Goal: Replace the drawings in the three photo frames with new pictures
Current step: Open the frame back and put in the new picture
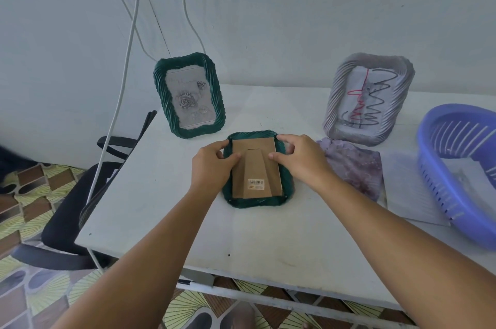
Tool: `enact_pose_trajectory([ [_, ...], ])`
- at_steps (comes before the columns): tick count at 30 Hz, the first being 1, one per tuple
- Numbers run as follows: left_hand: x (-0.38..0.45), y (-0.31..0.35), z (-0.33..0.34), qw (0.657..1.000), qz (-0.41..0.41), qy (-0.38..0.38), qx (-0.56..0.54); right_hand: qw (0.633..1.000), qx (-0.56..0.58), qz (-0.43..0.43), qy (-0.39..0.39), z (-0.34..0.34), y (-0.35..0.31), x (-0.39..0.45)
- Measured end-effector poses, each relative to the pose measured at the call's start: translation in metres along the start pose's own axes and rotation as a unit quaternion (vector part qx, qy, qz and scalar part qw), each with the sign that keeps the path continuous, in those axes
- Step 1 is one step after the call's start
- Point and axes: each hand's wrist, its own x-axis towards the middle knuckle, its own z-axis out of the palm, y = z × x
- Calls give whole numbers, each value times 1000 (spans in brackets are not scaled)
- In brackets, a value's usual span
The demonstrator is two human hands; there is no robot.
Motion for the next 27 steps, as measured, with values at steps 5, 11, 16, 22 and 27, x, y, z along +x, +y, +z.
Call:
enact_pose_trajectory([
  [5,0,1,-1,1000,-4,-5,-6,1000,-3,1,0,0,-2,-1],
  [11,-3,3,-1,1000,-6,2,-13,1000,-5,14,-7,-1,-3,-2],
  [16,-3,4,5,999,-24,8,-30,1000,-2,24,-12,-3,-5,-2],
  [22,-3,3,3,998,-33,7,-44,999,5,29,-18,-2,-5,-2],
  [27,-4,4,2,998,-30,2,-47,999,18,32,-16,-1,-3,-2],
])
